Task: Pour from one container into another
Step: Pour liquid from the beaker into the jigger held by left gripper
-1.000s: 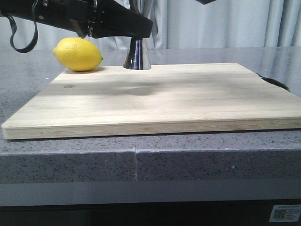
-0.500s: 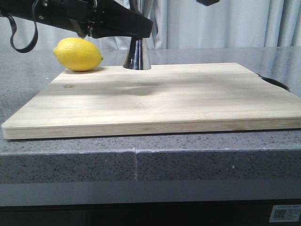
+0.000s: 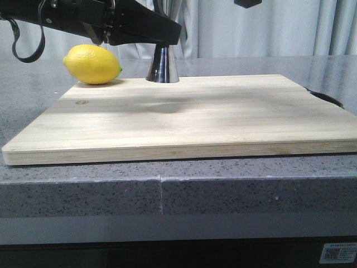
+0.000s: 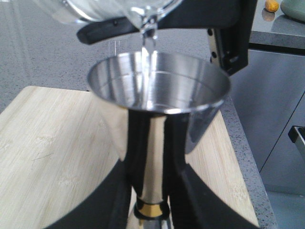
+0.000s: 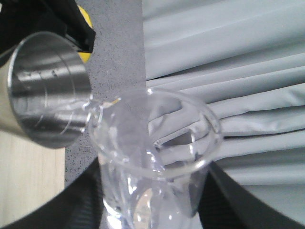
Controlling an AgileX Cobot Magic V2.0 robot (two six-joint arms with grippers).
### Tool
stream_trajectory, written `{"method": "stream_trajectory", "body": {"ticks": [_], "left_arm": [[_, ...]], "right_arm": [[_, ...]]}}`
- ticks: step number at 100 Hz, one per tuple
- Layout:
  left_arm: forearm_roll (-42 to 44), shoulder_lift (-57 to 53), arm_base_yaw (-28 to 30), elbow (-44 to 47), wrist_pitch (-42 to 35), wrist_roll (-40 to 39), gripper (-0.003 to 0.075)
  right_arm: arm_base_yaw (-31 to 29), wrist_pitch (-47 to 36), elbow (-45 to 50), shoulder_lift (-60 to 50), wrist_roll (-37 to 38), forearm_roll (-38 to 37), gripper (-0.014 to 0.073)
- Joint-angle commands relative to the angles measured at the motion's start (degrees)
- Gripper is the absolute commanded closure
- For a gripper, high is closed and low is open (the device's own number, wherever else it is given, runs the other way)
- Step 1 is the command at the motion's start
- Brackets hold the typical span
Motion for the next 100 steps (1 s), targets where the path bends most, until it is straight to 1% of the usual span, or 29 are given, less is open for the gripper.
{"method": "stream_trajectory", "body": {"ticks": [1,100], "left_arm": [[-3.82,-3.22,-0.35,-1.6,-10.31,-0.18,0.0608],[-3.82,-3.22,-0.35,-1.6,-10.31,-0.18,0.0608]], "right_arm": [[0.04,-0.67,-2.16,-1.93,-0.03,0.11,0.0316],[0.04,-1.83,-2.16,-1.93,-0.03,-3.57,0.0316]]}}
